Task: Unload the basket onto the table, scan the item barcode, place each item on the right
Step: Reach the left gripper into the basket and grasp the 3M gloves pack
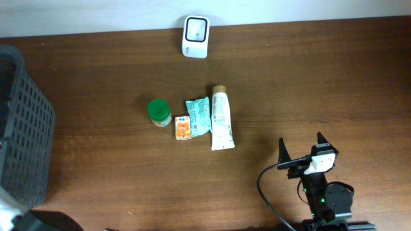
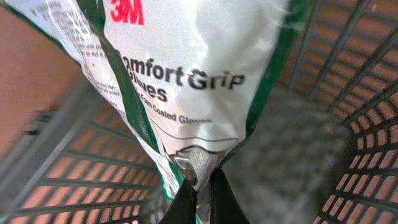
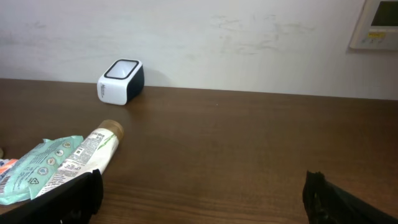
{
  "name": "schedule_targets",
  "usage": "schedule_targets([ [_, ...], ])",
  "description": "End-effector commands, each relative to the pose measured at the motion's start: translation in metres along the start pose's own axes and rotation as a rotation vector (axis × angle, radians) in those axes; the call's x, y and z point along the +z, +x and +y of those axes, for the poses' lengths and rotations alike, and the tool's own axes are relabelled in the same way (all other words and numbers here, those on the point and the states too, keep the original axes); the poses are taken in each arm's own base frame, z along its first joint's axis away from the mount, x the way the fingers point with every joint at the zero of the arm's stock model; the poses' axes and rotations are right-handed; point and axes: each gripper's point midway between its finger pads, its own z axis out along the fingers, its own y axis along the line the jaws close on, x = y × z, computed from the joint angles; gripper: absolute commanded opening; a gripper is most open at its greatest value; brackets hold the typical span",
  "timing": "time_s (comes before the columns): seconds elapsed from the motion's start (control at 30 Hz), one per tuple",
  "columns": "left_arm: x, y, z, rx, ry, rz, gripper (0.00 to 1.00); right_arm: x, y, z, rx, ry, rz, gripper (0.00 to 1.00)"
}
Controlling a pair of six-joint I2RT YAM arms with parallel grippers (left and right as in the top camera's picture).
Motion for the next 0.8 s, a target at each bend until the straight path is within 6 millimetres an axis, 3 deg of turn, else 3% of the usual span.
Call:
schedule_targets([
  [0.0,-0.050,-0.026,0.016,-0.077,-0.041,-0.136,0.00,0.000,0.002,0.001,0.000,-0.004,0.004,0.98],
  [0.13,-0.108,-0.057,0.018,-0.142,-0.024,-0.321,0.00,0.000,0.002,0.001,0.000,-0.004,0.004,0.98],
  [0.23,-0.157,-0.077,0.005,-0.131,0.004,-0.459,0.00,0.000,0.002,0.001,0.000,-0.004,0.004,0.99],
  [0.3,-0.183,-0.082,-0.005,-0.120,0.028,-0.517,0.00,0.000,0.002,0.001,0.000,-0.004,0.004,0.98],
  [0.37,-0.191,-0.079,-0.009,-0.130,0.042,-0.520,0.00,0.000,0.002,0.001,0.000,-0.004,0.004,0.98],
  [0.43,-0.176,-0.065,-0.007,-0.185,0.023,-0.439,0.17,0.000,0.002,0.001,0.000,-0.004,0.004,0.98],
  [0.57,-0.127,-0.034,-0.017,-0.203,0.036,-0.234,0.33,0.000,0.002,0.001,0.000,-0.004,0.004,0.99],
  [0.77,-0.049,0.023,-0.009,-0.258,0.011,0.079,0.53,0.000,0.002,0.001,0.000,-0.004,0.004,0.98],
])
